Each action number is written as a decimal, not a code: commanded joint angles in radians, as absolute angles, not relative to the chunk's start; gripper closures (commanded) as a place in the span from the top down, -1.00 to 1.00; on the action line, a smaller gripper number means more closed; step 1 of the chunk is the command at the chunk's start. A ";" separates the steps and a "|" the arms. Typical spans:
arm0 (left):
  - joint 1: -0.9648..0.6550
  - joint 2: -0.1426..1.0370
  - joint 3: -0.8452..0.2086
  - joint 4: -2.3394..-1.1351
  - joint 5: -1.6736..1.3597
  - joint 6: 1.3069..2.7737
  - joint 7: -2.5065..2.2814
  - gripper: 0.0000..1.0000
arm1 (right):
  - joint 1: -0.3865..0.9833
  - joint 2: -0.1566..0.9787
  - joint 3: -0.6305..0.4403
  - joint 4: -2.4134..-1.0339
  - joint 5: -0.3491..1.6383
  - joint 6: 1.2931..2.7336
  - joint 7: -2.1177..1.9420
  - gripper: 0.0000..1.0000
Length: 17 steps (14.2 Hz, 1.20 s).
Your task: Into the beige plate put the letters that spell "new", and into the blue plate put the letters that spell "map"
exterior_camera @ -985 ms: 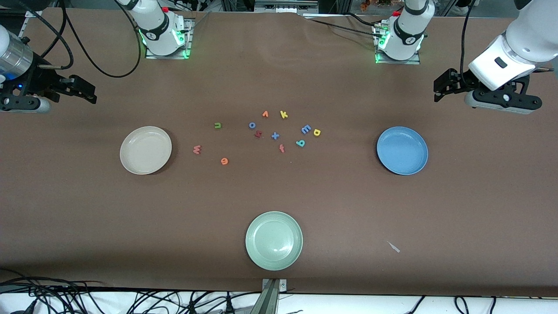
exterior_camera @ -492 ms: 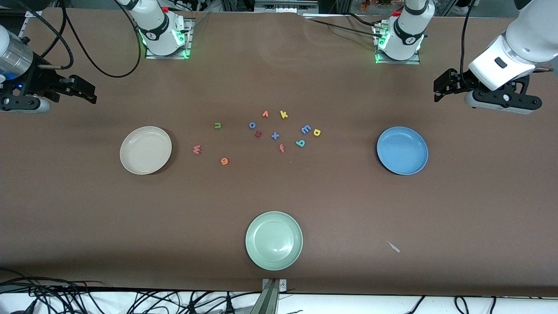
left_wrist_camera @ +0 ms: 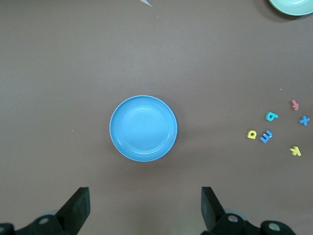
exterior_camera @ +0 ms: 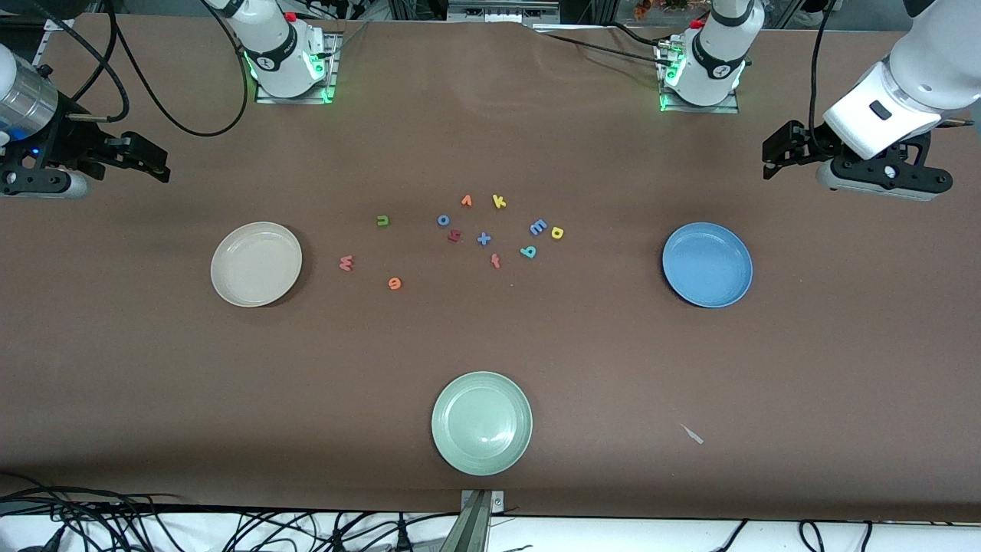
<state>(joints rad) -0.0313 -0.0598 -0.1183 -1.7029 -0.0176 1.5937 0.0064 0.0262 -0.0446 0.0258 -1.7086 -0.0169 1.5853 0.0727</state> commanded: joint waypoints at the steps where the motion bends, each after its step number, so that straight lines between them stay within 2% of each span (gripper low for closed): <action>1: -0.029 -0.051 -0.121 -1.674 -0.031 1.572 0.018 1.00 | 0.018 -0.035 0.028 -1.687 -0.009 1.572 0.058 1.00; 17: -0.029 -0.051 -0.121 -1.674 -0.031 1.572 0.018 1.00 | 0.020 -0.018 0.029 -1.686 0.000 1.591 0.066 1.00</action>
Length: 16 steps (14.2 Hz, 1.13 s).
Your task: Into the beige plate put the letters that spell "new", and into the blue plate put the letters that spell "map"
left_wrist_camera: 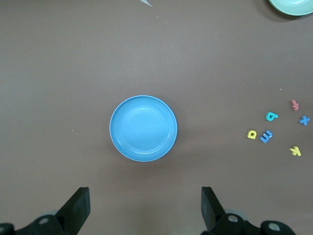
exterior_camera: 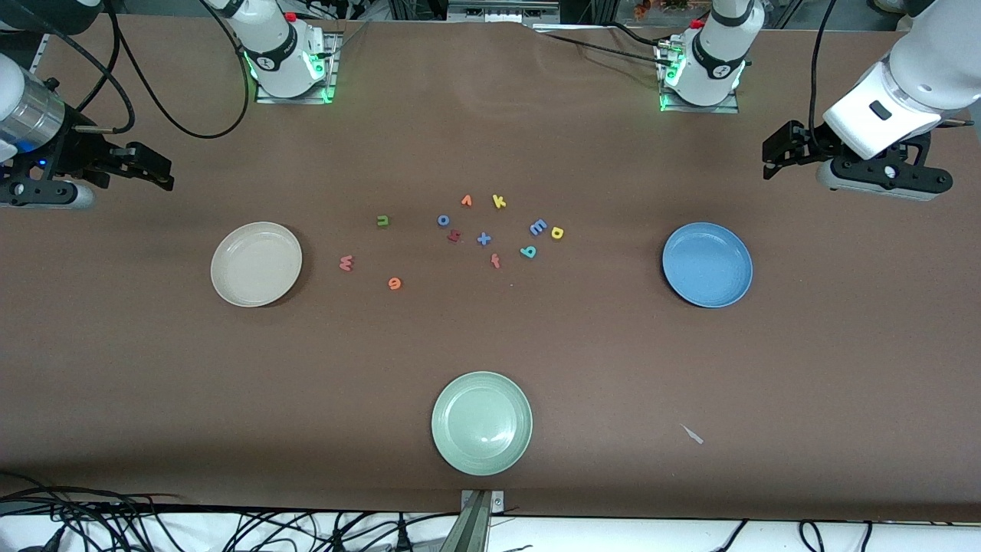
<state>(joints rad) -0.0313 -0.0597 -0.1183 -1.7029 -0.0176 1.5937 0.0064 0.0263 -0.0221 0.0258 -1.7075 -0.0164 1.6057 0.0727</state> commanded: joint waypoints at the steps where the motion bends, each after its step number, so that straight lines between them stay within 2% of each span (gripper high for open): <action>1: -0.029 -0.049 -0.121 -1.674 -0.031 1.572 0.018 1.00 | 0.020 -0.018 0.029 -1.686 0.000 1.591 0.069 1.00; 16: -0.029 -0.051 -0.130 -1.674 -0.031 1.572 0.018 1.00 | 0.020 -0.025 0.029 -1.683 -0.011 1.597 0.061 1.00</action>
